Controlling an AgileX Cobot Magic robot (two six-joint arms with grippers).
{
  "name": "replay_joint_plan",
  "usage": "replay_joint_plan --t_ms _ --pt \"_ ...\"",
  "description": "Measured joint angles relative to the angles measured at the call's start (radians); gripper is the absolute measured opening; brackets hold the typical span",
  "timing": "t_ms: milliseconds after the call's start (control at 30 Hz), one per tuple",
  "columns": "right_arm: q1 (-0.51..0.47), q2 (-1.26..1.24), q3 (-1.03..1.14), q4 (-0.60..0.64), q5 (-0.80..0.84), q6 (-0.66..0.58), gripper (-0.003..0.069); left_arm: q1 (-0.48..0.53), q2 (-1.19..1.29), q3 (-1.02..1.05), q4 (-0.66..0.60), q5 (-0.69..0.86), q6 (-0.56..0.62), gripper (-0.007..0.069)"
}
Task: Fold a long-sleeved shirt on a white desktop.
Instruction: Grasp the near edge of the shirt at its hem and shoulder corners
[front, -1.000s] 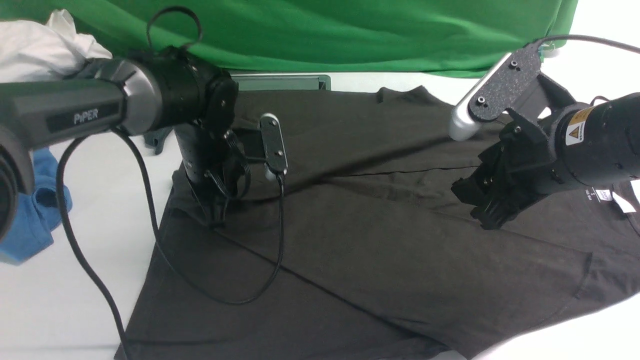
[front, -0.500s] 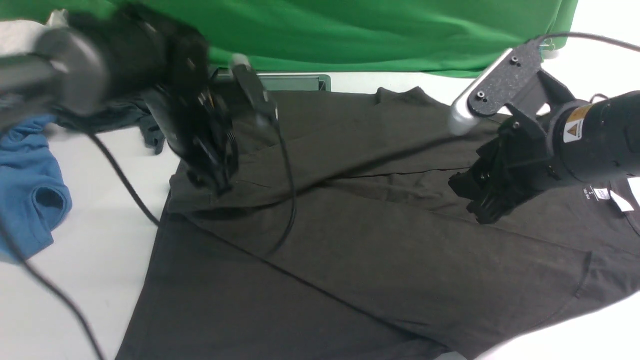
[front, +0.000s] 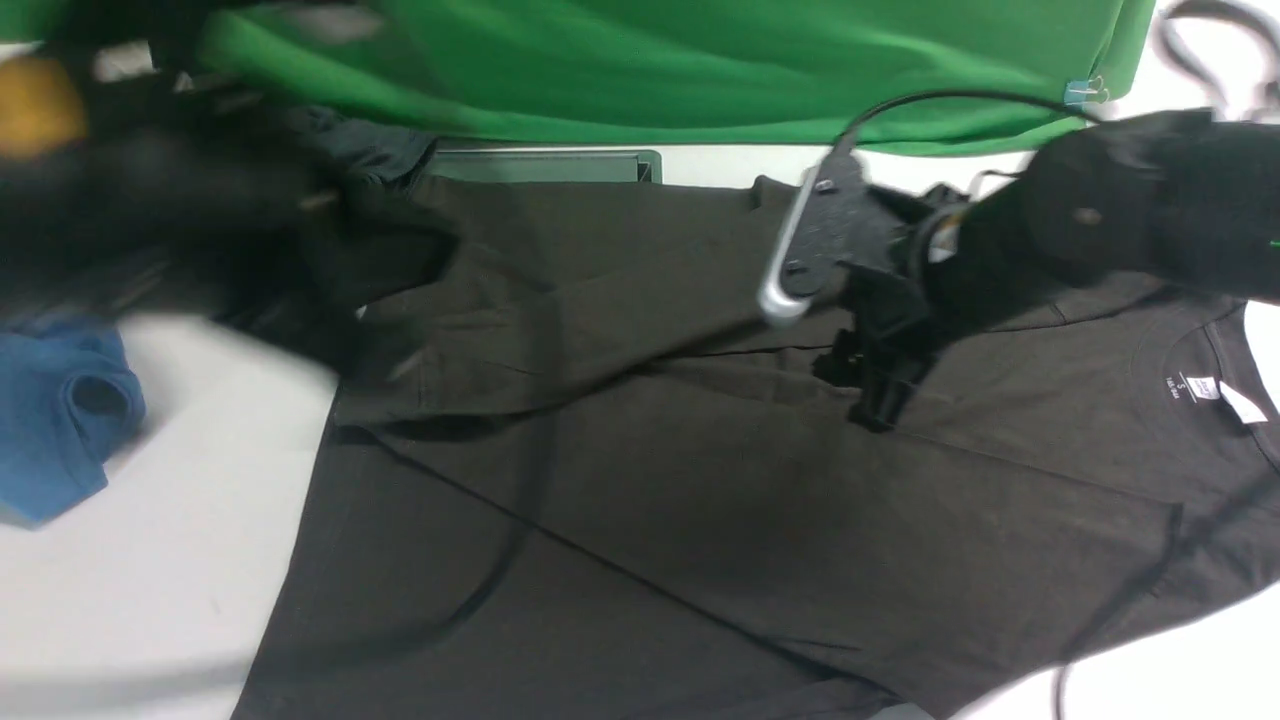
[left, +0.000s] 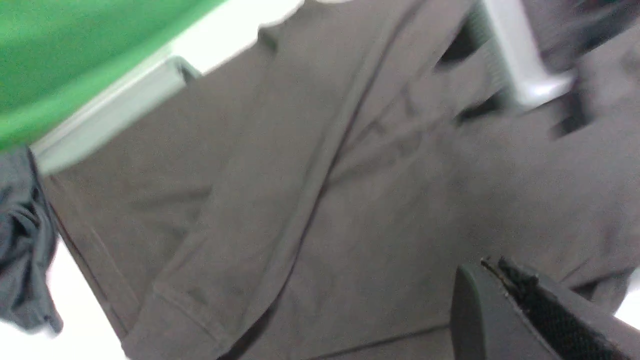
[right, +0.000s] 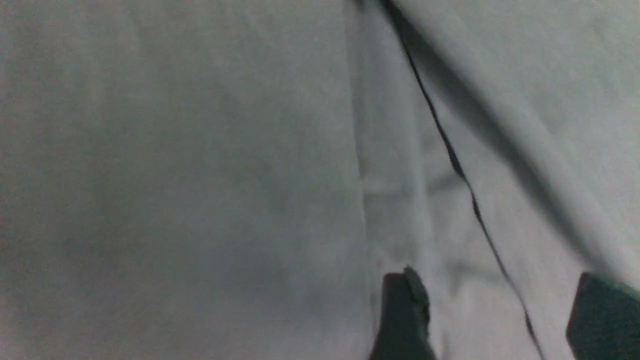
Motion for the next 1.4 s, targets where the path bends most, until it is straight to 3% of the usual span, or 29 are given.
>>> replay_joint_plan --t_ms 233,533,667,867,1067,1200,1367,1400 --pt "-0.003 0.195 -0.193 0.002 0.060 -0.069 0.0414 -0.001 -0.241 0.249 -0.031 -0.146 0.020 0.0012" --pt "-0.034 0.309 -0.304 0.003 0.079 -0.085 0.0268 -0.001 -0.270 0.389 -0.002 -0.268 0.038 0.0015" --pt "-0.035 0.317 -0.304 0.005 0.090 -0.085 0.0267 -0.001 -0.270 0.389 0.028 -0.276 0.048 0.0015" --pt "-0.035 0.331 -0.304 0.019 0.051 -0.107 0.0346 -0.001 -0.270 0.389 0.048 -0.286 0.049 0.0015" --pt "-0.035 0.350 -0.313 0.024 0.016 -0.112 0.0328 -0.001 -0.270 0.389 0.048 -0.307 0.053 0.0015" --pt "-0.035 0.355 -0.313 0.024 0.001 -0.112 0.0263 -0.001 -0.270 0.389 0.048 -0.307 0.053 0.0016" --pt "-0.035 0.358 -0.313 0.023 -0.010 -0.112 0.0069 -0.001 -0.270 0.389 0.048 -0.306 0.054 0.0016" --pt "-0.035 0.358 -0.313 0.022 -0.010 -0.112 0.0064 -0.001 -0.270 0.389 0.048 -0.304 0.054 0.0016"
